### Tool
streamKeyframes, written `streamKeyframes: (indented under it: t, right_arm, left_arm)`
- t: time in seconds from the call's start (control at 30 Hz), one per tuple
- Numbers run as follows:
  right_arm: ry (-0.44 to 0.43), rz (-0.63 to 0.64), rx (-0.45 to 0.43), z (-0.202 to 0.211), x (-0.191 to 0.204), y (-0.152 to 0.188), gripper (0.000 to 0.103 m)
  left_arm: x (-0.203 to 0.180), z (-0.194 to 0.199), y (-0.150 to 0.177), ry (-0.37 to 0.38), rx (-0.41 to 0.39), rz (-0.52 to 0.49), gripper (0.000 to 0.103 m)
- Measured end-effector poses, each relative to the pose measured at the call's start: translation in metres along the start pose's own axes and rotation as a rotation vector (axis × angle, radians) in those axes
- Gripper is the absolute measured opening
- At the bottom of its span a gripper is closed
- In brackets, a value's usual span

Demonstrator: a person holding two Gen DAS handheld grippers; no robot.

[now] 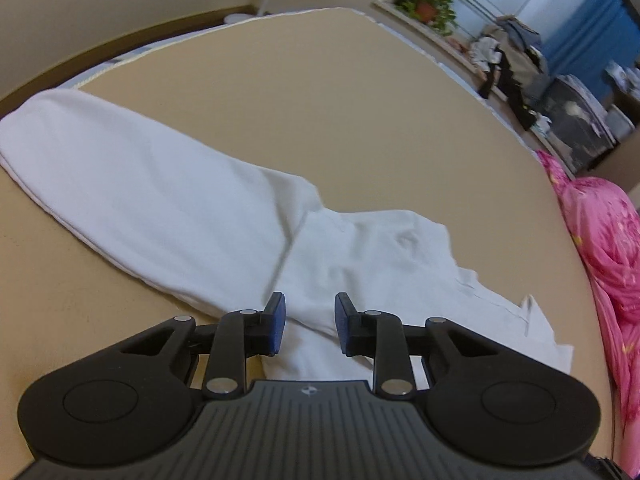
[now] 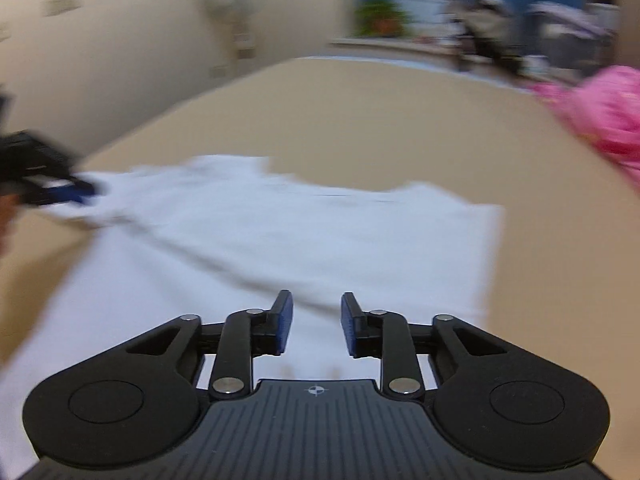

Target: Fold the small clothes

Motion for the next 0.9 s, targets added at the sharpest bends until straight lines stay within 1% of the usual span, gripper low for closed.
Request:
streamKeyframes:
  t: [0.03,0.1,0.17,0.2,0.27,0.3,0.33,0.37,0.4,0.43,0.5,0.53,0.6,0.63,0.7,0.73,0.77,0.8,0.83,0.9]
  right_arm:
    - [0.060,-0.004,-0.005,-0.003,-0.018,0.003,0.031]
    - [0.123,0.007,0.023,-0.016,-0.039,0.014,0.035]
    - [0.166,0.038,0.125,-0.034,-0.055,0.033,0.040]
    - [0.173,0.064,0.172,-0.043,-0.059,0.044,0.040]
    - [0.160,0.096,0.136,-0.044,-0.060,0.046,0.040]
    - [0.155,0.101,0.128,-0.045,-0.060,0.046,0.038]
    - [0.148,0.101,0.124,-0.045,-0.060,0.046,0.033]
    - [0.147,0.104,0.116,-0.045,-0.061,0.043,0.014]
    - [0.153,0.107,0.111,-0.045,-0.064,0.040,0.011]
    - [0.145,0.094,0.108,-0.040,-0.066,0.039,0.010]
    - [0.120,0.029,0.102,-0.026,-0.076,0.038,0.009]
    - [0.126,0.006,0.097,-0.023,-0.084,0.034,0.009]
    - [0.143,-0.055,0.085,-0.010,-0.100,0.031,0.009]
    - [0.152,-0.090,0.095,-0.007,-0.109,0.033,0.009]
    - [0.194,-0.128,0.155,-0.009,-0.126,0.047,0.010]
    - [0.187,-0.145,0.171,-0.009,-0.128,0.051,0.010]
    - [0.145,-0.171,0.179,-0.010,-0.125,0.051,0.011]
    - [0.080,-0.196,0.190,-0.006,-0.119,0.051,0.015]
    - [0.042,-0.206,0.189,0.000,-0.116,0.048,0.016]
    - [-0.003,-0.207,0.143,0.017,-0.112,0.038,0.017]
  left_arm:
    - [0.003,-0.004,-0.001,-0.007,0.008,0.006,0.030]
    - [0.009,-0.011,-0.004,-0.012,0.017,0.023,0.030]
    - [0.013,-0.017,-0.005,0.001,0.024,0.039,0.030]
    - [0.013,-0.020,-0.005,0.019,0.036,0.050,0.030]
    - [0.015,-0.027,-0.002,0.040,0.059,0.058,0.030]
    - [0.016,-0.029,-0.002,0.030,0.060,0.047,0.030]
    - [0.014,-0.031,-0.002,0.019,0.055,0.027,0.030]
    - [0.012,-0.030,-0.002,0.009,0.044,0.000,0.022]
    - [0.010,-0.028,-0.004,-0.007,0.025,-0.025,0.010]
    - [0.009,-0.023,-0.006,-0.028,0.003,-0.049,0.001]
    - [0.007,-0.008,-0.008,-0.029,-0.035,-0.055,0.000]
    - [0.004,0.001,-0.009,-0.014,-0.048,-0.052,0.000]
    - [-0.002,0.012,-0.002,0.003,-0.041,-0.067,0.000]
    - [-0.005,0.015,0.003,-0.001,-0.032,-0.079,0.001]
    - [-0.007,0.017,0.013,-0.011,-0.009,-0.090,0.001]
    - [-0.006,0.017,0.017,-0.039,-0.003,-0.100,0.002]
    - [-0.004,0.020,0.018,-0.089,-0.015,-0.119,0.003]
    - [-0.005,0.026,0.017,-0.129,-0.048,-0.143,0.003]
    - [-0.009,0.033,0.016,-0.135,-0.081,-0.162,0.003]
    - [-0.021,0.046,0.017,-0.094,-0.114,-0.184,0.003]
Point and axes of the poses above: each gripper's, at about its wrist camera, not at the fingertips, and z roughly against the way its jaws point, x to its left, y to its underside, the point moved 10 cm from there along -z, roughly the way its jaws point, and after that the axes turned 5 degrees about -y, right-handed, at the moved point
